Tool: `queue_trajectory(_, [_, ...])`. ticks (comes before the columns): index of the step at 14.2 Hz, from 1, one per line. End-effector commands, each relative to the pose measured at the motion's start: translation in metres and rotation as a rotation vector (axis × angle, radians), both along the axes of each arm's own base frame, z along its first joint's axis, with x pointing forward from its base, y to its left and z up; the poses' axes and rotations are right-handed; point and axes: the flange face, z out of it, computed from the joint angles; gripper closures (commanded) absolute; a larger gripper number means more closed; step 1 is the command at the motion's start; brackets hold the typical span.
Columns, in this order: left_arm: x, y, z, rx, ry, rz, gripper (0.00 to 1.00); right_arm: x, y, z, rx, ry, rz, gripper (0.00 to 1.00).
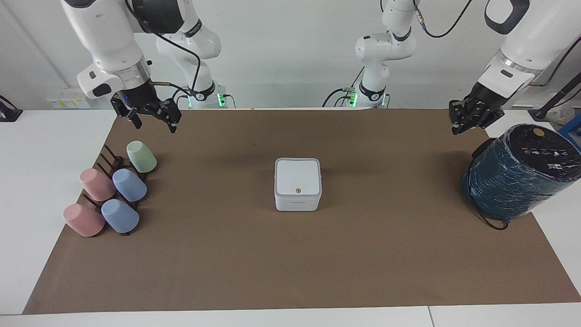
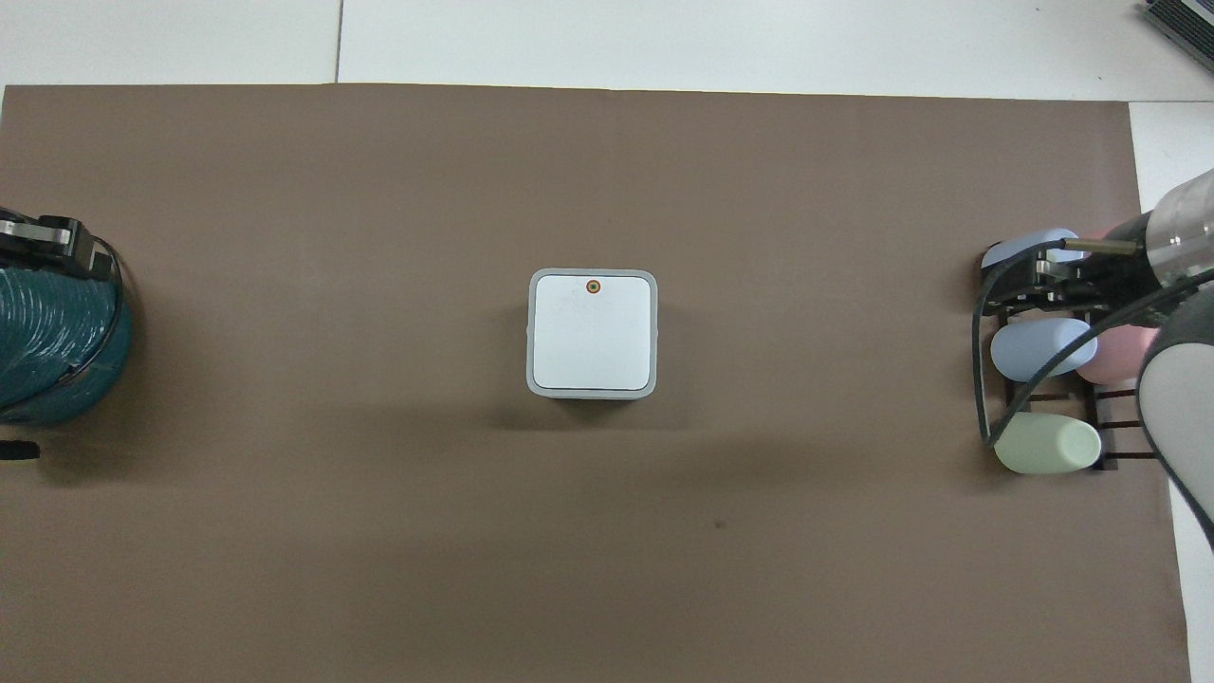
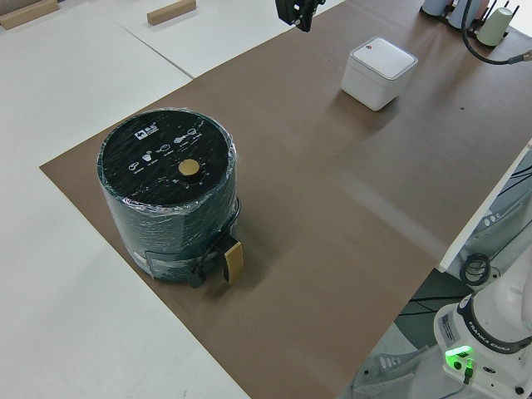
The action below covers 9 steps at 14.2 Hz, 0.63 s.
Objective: Close trash can lid
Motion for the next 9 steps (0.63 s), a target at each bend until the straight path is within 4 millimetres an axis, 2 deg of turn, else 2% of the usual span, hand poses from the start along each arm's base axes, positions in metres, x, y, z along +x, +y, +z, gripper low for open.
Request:
queue_trajectory(1, [-0.003,0.0,0.0,0.006,-0.007,-0.009,0.38,-0.002,-0.003,0.0,0.006,-0.004,0.017,0.0])
queue_trajectory(4, [0.0,0.004,0.004,0.009,-0.038,0.0,0.11,-0.003,-0.003,0.001,0.006,-0.006,0.017,0.0])
queue_trajectory(6, [0.003,0.012,0.005,0.012,-0.055,0.01,0.0,-0.002,-0.003,0.0,0.006,-0.004,0.017,0.0])
queue_trajectory(9, [0.002,0.013,0.006,0.012,-0.06,0.011,0.0,-0.002,-0.003,0.0,0.006,-0.004,0.017,0.0])
